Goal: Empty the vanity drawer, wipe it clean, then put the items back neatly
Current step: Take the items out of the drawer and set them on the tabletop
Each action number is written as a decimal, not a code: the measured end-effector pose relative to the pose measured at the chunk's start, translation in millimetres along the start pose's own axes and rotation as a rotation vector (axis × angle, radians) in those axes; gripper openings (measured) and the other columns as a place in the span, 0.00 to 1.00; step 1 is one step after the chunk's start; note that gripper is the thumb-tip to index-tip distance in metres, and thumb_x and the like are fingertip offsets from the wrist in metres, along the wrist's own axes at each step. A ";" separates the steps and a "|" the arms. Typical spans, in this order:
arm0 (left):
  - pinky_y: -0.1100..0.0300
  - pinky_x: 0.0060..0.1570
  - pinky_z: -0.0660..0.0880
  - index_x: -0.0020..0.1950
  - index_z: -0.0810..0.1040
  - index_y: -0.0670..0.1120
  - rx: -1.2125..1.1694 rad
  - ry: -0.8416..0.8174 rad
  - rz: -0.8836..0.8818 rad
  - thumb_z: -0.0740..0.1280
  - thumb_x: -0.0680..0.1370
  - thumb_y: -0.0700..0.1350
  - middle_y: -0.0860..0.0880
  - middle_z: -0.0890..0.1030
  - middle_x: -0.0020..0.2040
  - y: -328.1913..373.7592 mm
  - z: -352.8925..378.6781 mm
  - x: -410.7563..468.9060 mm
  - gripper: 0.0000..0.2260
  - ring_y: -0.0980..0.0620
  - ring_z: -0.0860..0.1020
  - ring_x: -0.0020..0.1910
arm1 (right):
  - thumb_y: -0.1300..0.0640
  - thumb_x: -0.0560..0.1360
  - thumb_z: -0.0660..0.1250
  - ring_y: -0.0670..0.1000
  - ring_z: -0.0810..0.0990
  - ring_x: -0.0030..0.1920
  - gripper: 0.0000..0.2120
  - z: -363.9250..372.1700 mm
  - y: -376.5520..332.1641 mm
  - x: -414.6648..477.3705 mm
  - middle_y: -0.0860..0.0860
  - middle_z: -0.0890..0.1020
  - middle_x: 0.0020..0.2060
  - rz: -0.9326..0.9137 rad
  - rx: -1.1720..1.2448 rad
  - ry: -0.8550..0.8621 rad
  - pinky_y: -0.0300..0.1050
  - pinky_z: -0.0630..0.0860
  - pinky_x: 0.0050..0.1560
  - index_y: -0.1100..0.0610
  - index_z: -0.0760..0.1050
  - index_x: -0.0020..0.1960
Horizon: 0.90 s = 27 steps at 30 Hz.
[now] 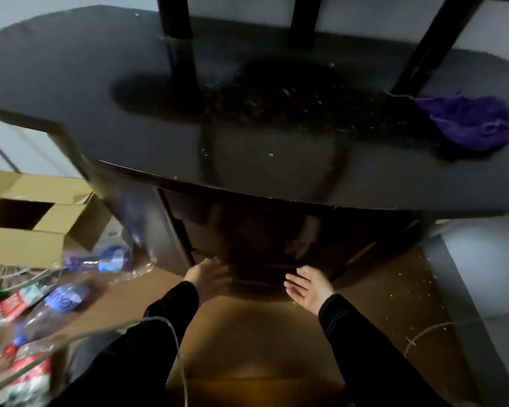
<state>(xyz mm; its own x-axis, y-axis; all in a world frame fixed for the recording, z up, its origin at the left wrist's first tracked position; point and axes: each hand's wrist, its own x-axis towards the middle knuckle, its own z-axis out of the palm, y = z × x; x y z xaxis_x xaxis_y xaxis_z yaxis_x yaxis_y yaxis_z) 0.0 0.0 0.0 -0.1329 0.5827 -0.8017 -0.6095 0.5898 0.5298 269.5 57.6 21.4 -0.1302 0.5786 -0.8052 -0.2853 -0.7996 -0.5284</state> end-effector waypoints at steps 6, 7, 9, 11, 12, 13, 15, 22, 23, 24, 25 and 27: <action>0.46 0.52 0.77 0.73 0.67 0.45 -0.361 -0.239 0.029 0.61 0.82 0.54 0.40 0.77 0.67 -21.0 1.0 55.9 0.23 0.40 0.82 0.57 | 0.59 0.80 0.63 0.62 0.81 0.60 0.15 -5.9 8.6 40.3 0.63 0.78 0.61 -0.079 0.431 -0.043 0.52 0.80 0.53 0.63 0.70 0.65; 0.47 0.52 0.78 0.74 0.66 0.43 -0.410 -0.268 0.025 0.61 0.81 0.54 0.39 0.75 0.69 -21.0 -0.1 56.2 0.25 0.41 0.81 0.60 | 0.59 0.80 0.63 0.61 0.80 0.60 0.16 -5.5 10.2 38.5 0.62 0.78 0.62 -0.078 0.468 -0.042 0.51 0.79 0.53 0.64 0.70 0.65; 0.48 0.53 0.77 0.71 0.69 0.41 -0.507 -0.303 0.017 0.65 0.79 0.55 0.38 0.74 0.69 -22.2 -1.4 47.1 0.26 0.39 0.78 0.63 | 0.58 0.80 0.63 0.59 0.79 0.59 0.17 -2.7 13.6 32.0 0.61 0.77 0.63 -0.069 0.509 -0.043 0.49 0.78 0.51 0.63 0.69 0.67; 0.50 0.52 0.75 0.70 0.71 0.44 -0.519 -0.285 0.010 0.65 0.79 0.53 0.38 0.74 0.69 -22.3 1.7 37.3 0.22 0.39 0.78 0.60 | 0.58 0.80 0.63 0.55 0.78 0.52 0.18 1.5 15.0 27.6 0.61 0.76 0.63 -0.069 0.503 -0.027 0.47 0.76 0.48 0.62 0.68 0.68; 0.51 0.50 0.74 0.70 0.71 0.46 -0.499 -0.258 0.010 0.64 0.80 0.52 0.38 0.74 0.69 -23.0 4.8 32.2 0.20 0.40 0.77 0.58 | 0.58 0.80 0.63 0.54 0.78 0.48 0.18 3.8 16.8 25.7 0.60 0.76 0.62 -0.068 0.493 -0.015 0.46 0.75 0.47 0.62 0.68 0.67; 0.52 0.49 0.73 0.70 0.71 0.46 -0.463 -0.227 0.004 0.63 0.81 0.50 0.39 0.74 0.70 -24.1 8.0 28.4 0.19 0.41 0.77 0.56 | 0.58 0.80 0.63 0.53 0.77 0.45 0.17 4.9 19.1 24.6 0.59 0.76 0.60 -0.062 0.474 0.004 0.45 0.74 0.45 0.62 0.69 0.66; 0.53 0.46 0.73 0.72 0.68 0.44 -0.389 -0.160 -0.014 0.60 0.82 0.48 0.41 0.74 0.69 -30.7 8.6 20.7 0.19 0.43 0.78 0.53 | 0.59 0.80 0.62 0.52 0.74 0.40 0.11 2.5 26.6 20.9 0.58 0.76 0.55 -0.034 0.407 0.044 0.44 0.72 0.41 0.64 0.72 0.60; 0.52 0.43 0.75 0.58 0.75 0.42 -0.137 -0.130 -0.115 0.61 0.80 0.45 0.40 0.81 0.61 -72.9 -44.6 -22.1 0.10 0.42 0.80 0.45 | 0.62 0.81 0.56 0.50 0.70 0.35 0.13 -39.9 81.5 -16.8 0.54 0.71 0.36 0.099 0.213 0.086 0.42 0.66 0.37 0.70 0.73 0.57; 0.52 0.43 0.76 0.57 0.75 0.41 -0.087 -0.135 -0.128 0.62 0.80 0.45 0.40 0.83 0.59 -76.3 -55.2 -31.1 0.10 0.41 0.81 0.45 | 0.62 0.81 0.56 0.50 0.70 0.35 0.12 -46.8 89.2 -24.1 0.54 0.71 0.36 0.117 0.186 0.080 0.42 0.66 0.37 0.69 0.73 0.57; 0.52 0.44 0.77 0.58 0.76 0.41 -0.021 -0.126 -0.138 0.62 0.80 0.45 0.40 0.84 0.57 -77.3 -66.3 -39.8 0.11 0.41 0.82 0.47 | 0.63 0.81 0.56 0.50 0.70 0.35 0.12 -53.6 96.6 -31.0 0.55 0.72 0.36 0.134 0.164 0.071 0.42 0.66 0.37 0.69 0.74 0.58; 0.51 0.46 0.77 0.59 0.77 0.41 0.055 -0.099 -0.148 0.62 0.80 0.46 0.40 0.85 0.56 -75.7 -77.4 -47.8 0.12 0.40 0.82 0.50 | 0.64 0.80 0.56 0.50 0.71 0.36 0.13 -59.6 102.9 -37.9 0.55 0.73 0.38 0.149 0.146 0.061 0.42 0.66 0.37 0.69 0.74 0.59; 0.51 0.47 0.77 0.58 0.78 0.40 0.202 0.011 -0.136 0.64 0.80 0.48 0.40 0.85 0.53 -67.7 -97.1 -64.9 0.13 0.39 0.82 0.52 | 0.65 0.80 0.56 0.51 0.73 0.38 0.13 -71.1 113.4 -51.2 0.57 0.78 0.42 0.152 0.109 0.044 0.43 0.68 0.38 0.68 0.74 0.60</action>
<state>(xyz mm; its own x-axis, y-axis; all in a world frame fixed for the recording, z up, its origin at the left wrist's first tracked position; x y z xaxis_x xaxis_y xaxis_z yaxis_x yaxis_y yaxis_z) -26.0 -132.0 -10.7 -0.0698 0.4849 -0.8718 -0.4540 0.7628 0.4606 311.4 -74.2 -16.5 -0.1388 0.4429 -0.8858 -0.3667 -0.8538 -0.3695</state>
